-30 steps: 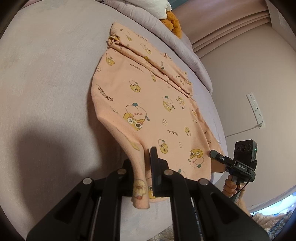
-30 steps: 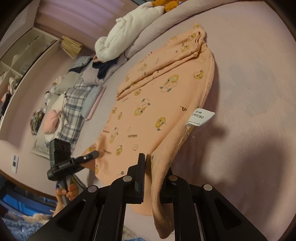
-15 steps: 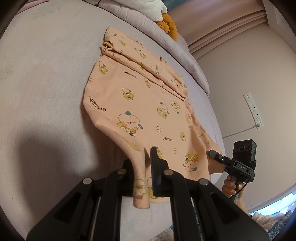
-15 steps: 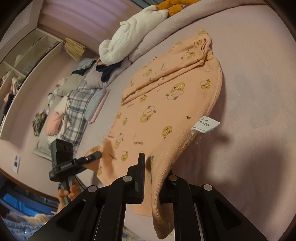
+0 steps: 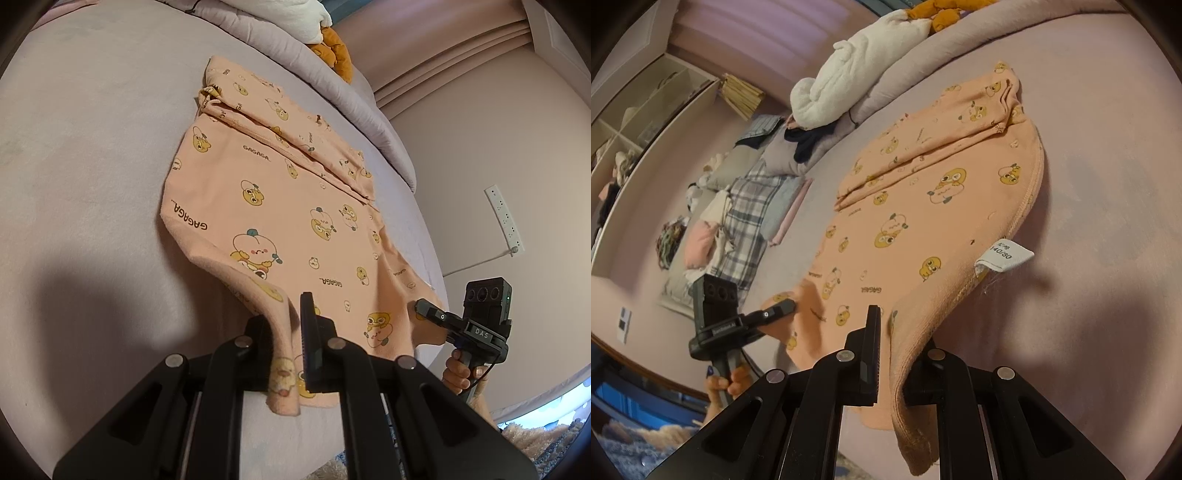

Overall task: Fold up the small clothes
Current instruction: 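Lift the hem edge off the bed with both grippers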

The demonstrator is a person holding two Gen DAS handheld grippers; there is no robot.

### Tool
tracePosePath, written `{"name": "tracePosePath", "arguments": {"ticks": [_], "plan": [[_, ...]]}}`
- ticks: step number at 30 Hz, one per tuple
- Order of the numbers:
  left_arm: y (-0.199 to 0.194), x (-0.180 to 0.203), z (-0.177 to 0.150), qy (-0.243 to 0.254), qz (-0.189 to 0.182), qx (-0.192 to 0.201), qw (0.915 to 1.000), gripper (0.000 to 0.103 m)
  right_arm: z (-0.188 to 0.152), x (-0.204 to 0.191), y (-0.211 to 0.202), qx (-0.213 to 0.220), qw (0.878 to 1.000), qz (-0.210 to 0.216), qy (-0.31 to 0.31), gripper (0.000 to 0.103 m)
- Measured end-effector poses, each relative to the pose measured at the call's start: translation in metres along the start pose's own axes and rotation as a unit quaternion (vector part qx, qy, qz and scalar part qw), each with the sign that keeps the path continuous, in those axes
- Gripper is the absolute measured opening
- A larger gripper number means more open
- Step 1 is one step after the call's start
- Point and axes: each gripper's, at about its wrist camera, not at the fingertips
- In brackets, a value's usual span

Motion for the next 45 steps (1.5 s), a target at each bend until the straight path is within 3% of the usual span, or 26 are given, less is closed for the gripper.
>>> {"name": "tracePosePath", "arguments": {"ticks": [23,33,45], "plan": [[0.000,0.000,0.004,-0.003,-0.004,0.004,1.0000,0.007,0.003,0.002,-0.001,0.003,1.000,0.008,0.001,0.013],[-0.003,-0.001,0.016,-0.002,-0.008,0.014,0.9999,0.007,0.021,-0.004,0.001,0.019,1.000,0.017,0.001,0.013],[0.010,-0.001,0.022,0.003,-0.014,-0.004,0.9999,0.004,0.032,-0.001,0.007,0.024,0.999,0.022,0.006,0.013]]}}
Point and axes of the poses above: each gripper's, at about its wrist camera, not at the fingertips, and y roughly the way its jaws point, x to its right, z to its top, and after that the axes turned 10 degrees about -z, right-handed
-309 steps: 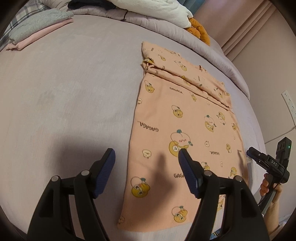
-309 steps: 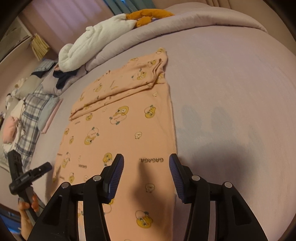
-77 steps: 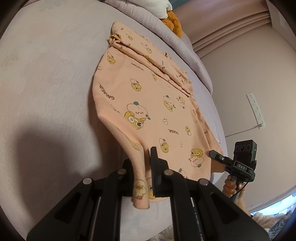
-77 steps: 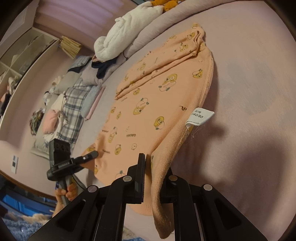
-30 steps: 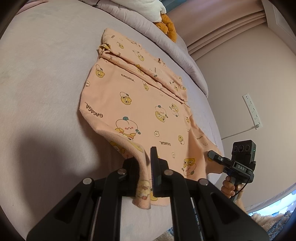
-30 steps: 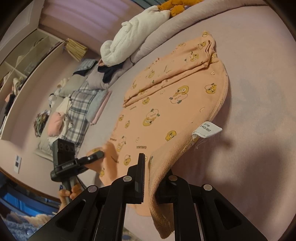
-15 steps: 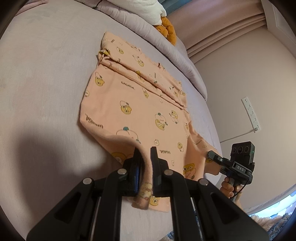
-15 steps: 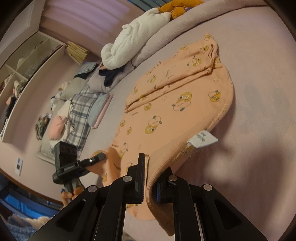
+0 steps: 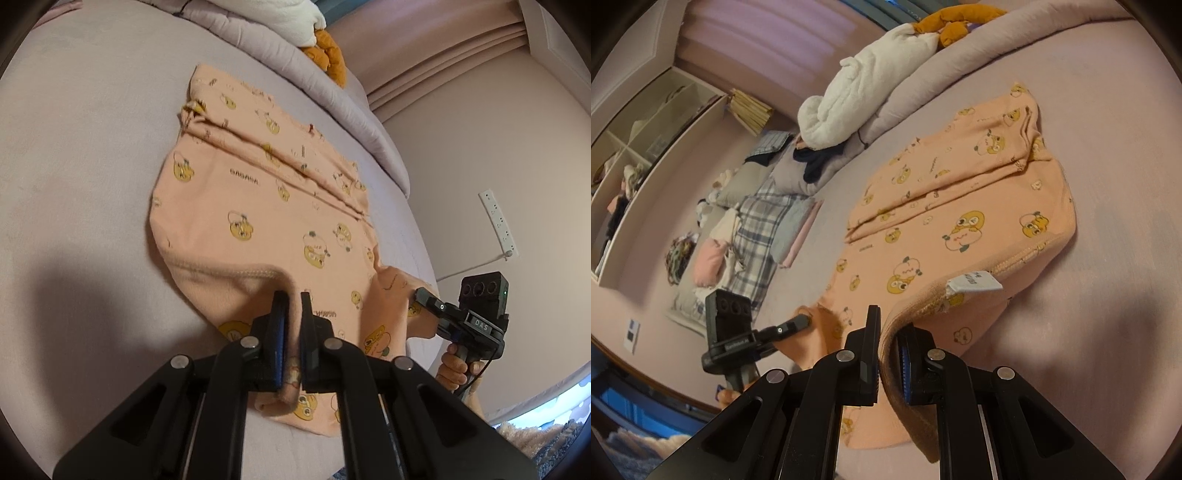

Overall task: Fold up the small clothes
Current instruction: 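Lift the hem edge off the bed with both grippers, then carry the held hem over the shirt body toward the collar with both grippers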

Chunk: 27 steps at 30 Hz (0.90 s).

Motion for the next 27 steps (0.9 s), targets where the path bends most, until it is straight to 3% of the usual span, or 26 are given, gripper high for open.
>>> {"name": "tracePosePath", "arguments": {"ticks": [3,8,14,27], "plan": [[0.003,-0.001,-0.006,-0.007,-0.007,-0.007,0.9999,0.004,-0.004,0.005,-0.002,-0.003,1.000,-0.003,0.007,0.013],[-0.004,-0.008,-0.011,-0.057,-0.089,0.008,0.9944,0.004,-0.007,0.010,-0.005,-0.006,1.000,-0.004,0.017,0.013],[-0.010,-0.016,-0.013,-0.103,-0.142,0.033,0.9840,0.003,-0.005,0.010,-0.004,-0.008,1.000,-0.001,0.025,0.013],[-0.021,-0.010,0.003,-0.109,-0.178,0.075,0.9751,0.002,0.004,0.004,-0.010,0.009,0.999,0.017,0.033,0.013]]}}
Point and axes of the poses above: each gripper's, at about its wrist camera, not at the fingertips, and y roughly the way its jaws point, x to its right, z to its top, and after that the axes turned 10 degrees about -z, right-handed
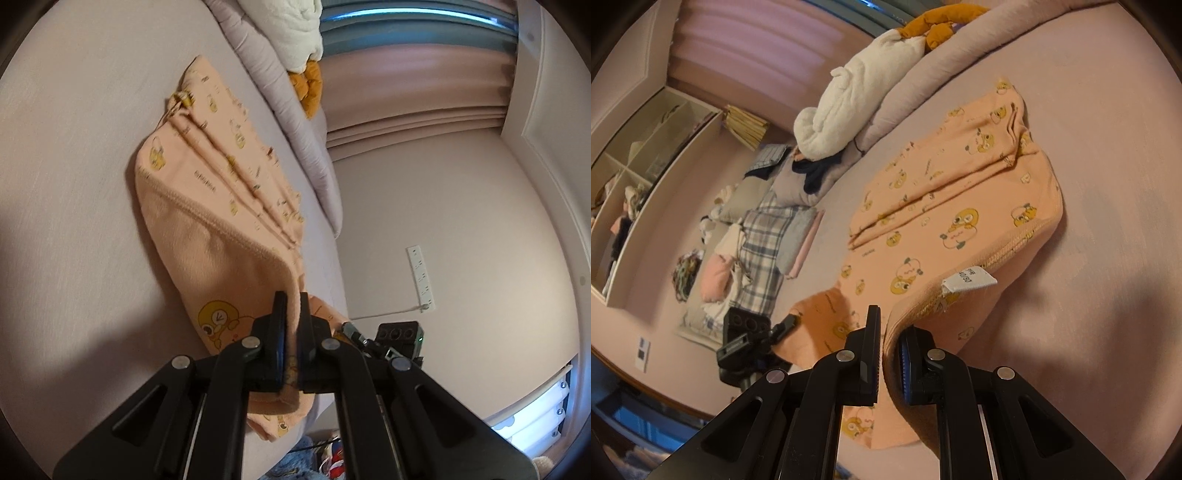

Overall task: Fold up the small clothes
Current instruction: 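Carry the held hem over the shirt body toward the collar with both grippers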

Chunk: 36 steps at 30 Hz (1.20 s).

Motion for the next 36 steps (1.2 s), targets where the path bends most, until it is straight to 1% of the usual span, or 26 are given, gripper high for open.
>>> {"name": "tracePosePath", "arguments": {"ticks": [4,10,16,27,36], "plan": [[-0.007,0.004,0.007,0.003,-0.014,0.013,0.9998,0.002,0.005,-0.003,-0.001,0.006,1.000,0.005,0.000,0.013],[-0.003,0.007,0.021,0.004,-0.020,0.029,0.9994,0.002,0.016,-0.006,0.000,0.017,1.000,0.013,0.001,0.013],[0.000,0.006,0.032,0.006,-0.020,0.040,0.9990,0.002,0.027,-0.010,0.001,0.029,0.999,0.017,0.000,0.013],[0.000,0.007,0.049,0.006,-0.025,0.055,0.9982,0.002,0.037,-0.006,0.003,0.039,0.999,0.022,0.015,0.013],[0.007,0.009,0.064,0.010,-0.023,0.059,0.9979,0.002,0.049,-0.002,0.005,0.051,0.998,0.025,0.026,0.013]]}}
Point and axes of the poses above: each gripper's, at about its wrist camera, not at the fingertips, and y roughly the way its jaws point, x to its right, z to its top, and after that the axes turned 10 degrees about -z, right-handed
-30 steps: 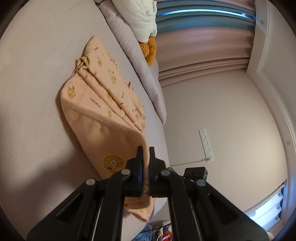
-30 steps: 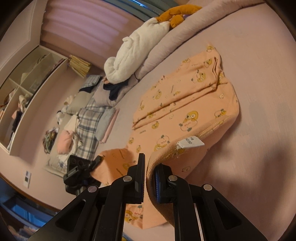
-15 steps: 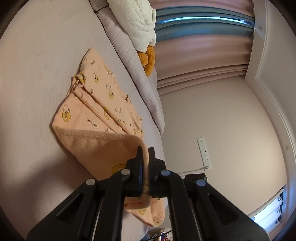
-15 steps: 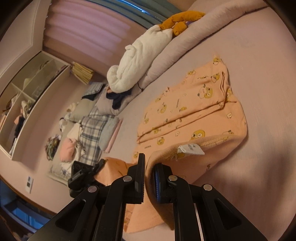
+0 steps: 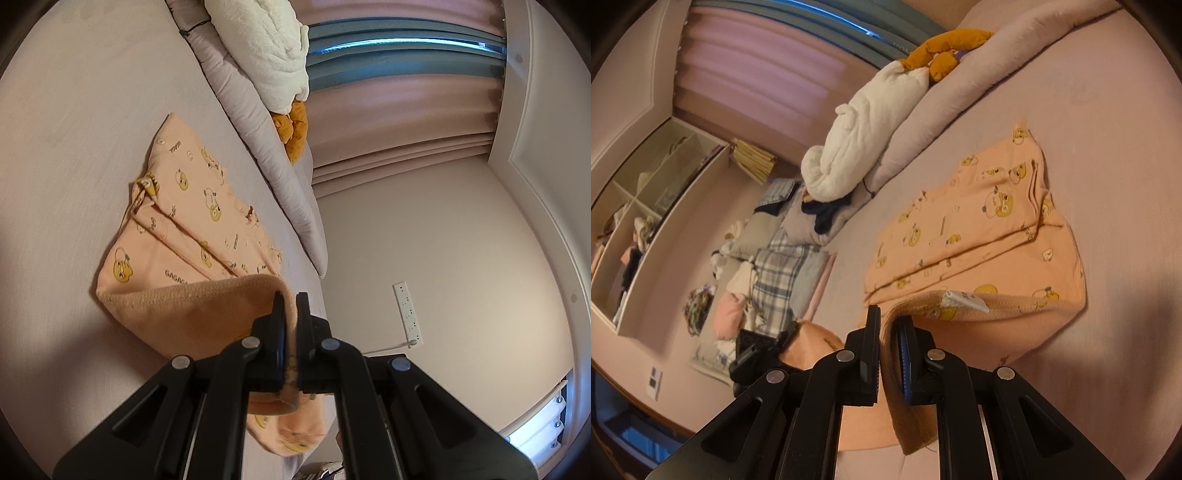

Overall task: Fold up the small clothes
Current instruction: 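Carry the held hem over the shirt body toward the collar with both grippers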

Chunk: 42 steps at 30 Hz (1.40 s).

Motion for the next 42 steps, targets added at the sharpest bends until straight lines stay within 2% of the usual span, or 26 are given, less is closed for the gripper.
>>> {"name": "tracePosePath", "arguments": {"ticks": [18,29,30,31,37,38,39,41,42], "plan": [[0.023,-0.022,0.040,-0.013,0.016,0.009,0.9997,0.002,0.042,0.020,0.018,0.022,0.999,0.007,0.038,0.013],[0.056,-0.034,0.082,-0.014,0.034,0.014,0.9992,0.002,0.081,0.045,0.032,0.061,0.994,0.015,0.089,0.012],[0.059,-0.035,0.084,-0.014,0.034,0.013,0.9992,0.002,0.084,0.047,0.033,0.065,0.993,0.015,0.094,0.007],[0.063,-0.036,0.087,-0.013,0.037,0.011,0.9992,0.002,0.087,0.050,0.034,0.068,0.993,0.015,0.099,0.006],[0.071,-0.046,0.092,-0.016,0.049,0.003,0.9987,0.002,0.091,0.064,0.050,0.023,0.993,-0.024,0.117,0.007],[0.071,-0.048,0.092,-0.017,0.049,0.004,0.9987,0.002,0.090,0.066,0.049,0.022,0.992,-0.028,0.120,0.017],[0.069,-0.049,0.092,-0.019,0.048,0.005,0.9987,0.002,0.087,0.069,0.044,0.025,0.991,-0.031,0.126,0.032],[0.068,-0.049,0.092,-0.020,0.048,0.005,0.9986,0.002,0.086,0.073,0.039,0.031,0.990,-0.037,0.131,0.048],[0.067,-0.049,0.092,-0.019,0.049,0.004,0.9986,0.002,0.084,0.075,0.033,0.033,0.990,-0.039,0.131,0.048]]}}
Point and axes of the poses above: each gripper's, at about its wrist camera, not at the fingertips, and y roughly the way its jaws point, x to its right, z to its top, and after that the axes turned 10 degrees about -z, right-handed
